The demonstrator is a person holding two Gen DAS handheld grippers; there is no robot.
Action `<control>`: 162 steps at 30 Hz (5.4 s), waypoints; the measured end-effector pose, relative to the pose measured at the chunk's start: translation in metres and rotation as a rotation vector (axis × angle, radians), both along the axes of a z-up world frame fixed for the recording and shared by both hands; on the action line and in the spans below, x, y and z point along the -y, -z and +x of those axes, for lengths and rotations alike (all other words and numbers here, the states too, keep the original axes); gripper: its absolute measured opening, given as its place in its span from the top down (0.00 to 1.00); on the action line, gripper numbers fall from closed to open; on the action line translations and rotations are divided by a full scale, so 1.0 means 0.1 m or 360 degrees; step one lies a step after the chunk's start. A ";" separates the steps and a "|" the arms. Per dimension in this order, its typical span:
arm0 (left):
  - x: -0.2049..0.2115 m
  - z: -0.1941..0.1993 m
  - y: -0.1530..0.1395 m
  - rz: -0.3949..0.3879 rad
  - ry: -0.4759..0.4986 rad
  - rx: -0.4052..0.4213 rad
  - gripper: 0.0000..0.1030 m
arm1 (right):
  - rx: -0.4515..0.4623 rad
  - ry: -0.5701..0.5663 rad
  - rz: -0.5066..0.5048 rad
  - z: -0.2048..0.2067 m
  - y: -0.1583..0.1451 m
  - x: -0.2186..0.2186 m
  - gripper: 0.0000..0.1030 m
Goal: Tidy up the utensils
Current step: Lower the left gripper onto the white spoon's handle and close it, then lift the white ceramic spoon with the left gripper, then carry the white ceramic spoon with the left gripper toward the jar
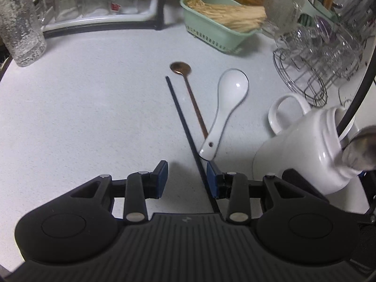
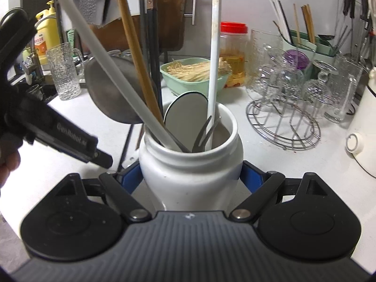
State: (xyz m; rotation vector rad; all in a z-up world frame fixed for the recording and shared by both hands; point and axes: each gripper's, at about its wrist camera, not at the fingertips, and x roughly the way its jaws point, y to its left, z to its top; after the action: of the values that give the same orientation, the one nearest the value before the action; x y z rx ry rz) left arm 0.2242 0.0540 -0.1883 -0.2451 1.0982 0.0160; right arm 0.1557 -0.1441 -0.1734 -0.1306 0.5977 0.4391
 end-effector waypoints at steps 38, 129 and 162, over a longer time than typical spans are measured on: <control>0.61 0.86 0.14 0.0423 0.0706 -0.0002 0.70 | 0.0048 -0.0047 -0.0002 0.01 0.03 0.17 0.12; 0.00 -0.93 0.07 -0.0362 0.0199 -0.0360 0.63 | 0.0104 -0.0088 -0.0051 0.03 0.04 0.16 0.12; -0.53 -1.51 1.02 -0.1509 -0.0333 -0.0342 0.60 | 0.0051 -0.0140 -0.0156 0.00 0.11 0.16 0.14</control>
State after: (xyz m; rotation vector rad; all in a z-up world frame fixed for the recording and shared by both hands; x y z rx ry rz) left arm 0.0727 0.1069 -0.2907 -1.2294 1.2255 -0.3043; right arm 0.1560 -0.1599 -0.1843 -0.2577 0.5834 0.4919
